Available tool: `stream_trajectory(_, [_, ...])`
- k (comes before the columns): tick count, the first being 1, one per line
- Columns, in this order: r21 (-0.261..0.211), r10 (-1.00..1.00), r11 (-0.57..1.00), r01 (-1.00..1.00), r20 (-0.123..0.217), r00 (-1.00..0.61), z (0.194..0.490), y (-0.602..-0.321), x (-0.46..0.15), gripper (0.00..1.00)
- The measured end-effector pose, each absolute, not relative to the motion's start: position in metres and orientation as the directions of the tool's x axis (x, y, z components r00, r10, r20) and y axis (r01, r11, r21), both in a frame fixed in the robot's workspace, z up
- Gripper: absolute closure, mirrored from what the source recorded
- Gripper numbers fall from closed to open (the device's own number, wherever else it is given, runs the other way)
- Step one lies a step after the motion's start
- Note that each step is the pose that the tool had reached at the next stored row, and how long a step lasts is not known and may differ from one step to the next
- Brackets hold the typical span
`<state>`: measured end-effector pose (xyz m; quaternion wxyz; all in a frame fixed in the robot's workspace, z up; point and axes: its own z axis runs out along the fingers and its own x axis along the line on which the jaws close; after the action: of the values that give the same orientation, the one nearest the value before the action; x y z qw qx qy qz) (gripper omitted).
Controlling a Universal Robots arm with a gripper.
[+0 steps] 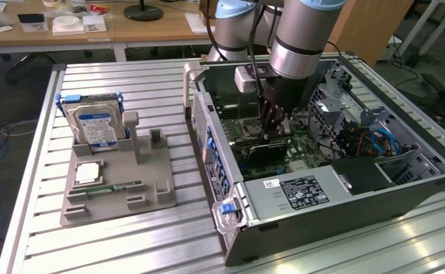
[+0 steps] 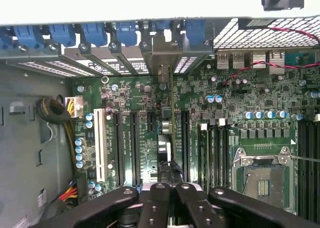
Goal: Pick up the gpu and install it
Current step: 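Insert the gpu into the slot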
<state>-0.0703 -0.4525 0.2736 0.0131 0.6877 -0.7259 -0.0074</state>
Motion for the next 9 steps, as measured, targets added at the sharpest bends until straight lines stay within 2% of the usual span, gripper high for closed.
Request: stream_trajectory(9, [0.029,-1.0,0.0,-1.0,0.009,0.0,0.2712,-0.4499,-0.0739,0.89])
